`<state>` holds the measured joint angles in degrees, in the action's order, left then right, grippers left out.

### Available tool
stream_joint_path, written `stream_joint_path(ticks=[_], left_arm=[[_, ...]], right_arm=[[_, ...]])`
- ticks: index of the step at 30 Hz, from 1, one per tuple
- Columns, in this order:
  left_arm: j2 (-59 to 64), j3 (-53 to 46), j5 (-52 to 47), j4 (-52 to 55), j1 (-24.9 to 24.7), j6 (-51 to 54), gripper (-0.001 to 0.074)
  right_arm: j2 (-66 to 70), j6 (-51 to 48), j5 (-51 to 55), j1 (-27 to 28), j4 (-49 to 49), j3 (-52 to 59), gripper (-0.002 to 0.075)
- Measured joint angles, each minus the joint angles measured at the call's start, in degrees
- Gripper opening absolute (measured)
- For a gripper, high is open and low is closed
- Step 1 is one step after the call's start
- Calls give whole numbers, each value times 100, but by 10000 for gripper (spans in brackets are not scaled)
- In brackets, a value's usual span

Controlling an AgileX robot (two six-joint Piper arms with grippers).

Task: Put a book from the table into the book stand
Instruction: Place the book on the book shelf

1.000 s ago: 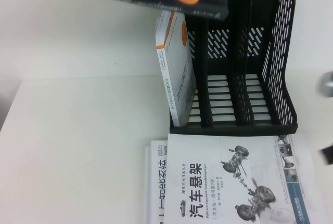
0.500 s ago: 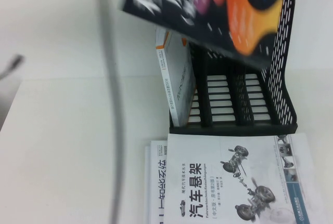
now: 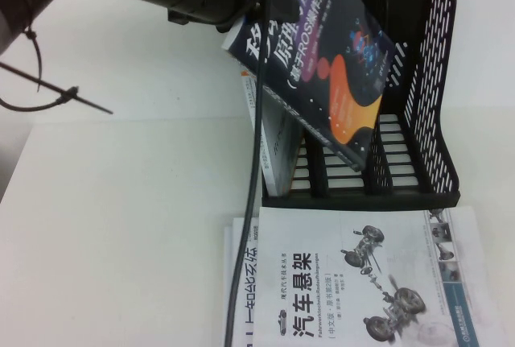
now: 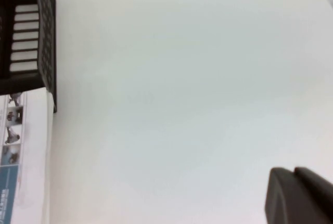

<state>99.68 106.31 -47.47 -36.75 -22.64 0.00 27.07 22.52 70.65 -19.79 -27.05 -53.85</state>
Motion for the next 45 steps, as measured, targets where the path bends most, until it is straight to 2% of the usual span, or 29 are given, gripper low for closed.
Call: stream_joint_path(ticks=[8,19,29,45], left_arm=[[184,242,-75,227,-13,-285,109],[200,274,-328,1172,-13,-910,109],[210,274,228,373,-13,-795,109],[504,274,525,349,-13,-612,109]], right_arm=[[-176,125,0,0,-26,394,-3],[-342,214,0,0,101,953,-3],[-355,293,0,0,114,1029,-3],[-367,312,0,0,114,1029,-3]])
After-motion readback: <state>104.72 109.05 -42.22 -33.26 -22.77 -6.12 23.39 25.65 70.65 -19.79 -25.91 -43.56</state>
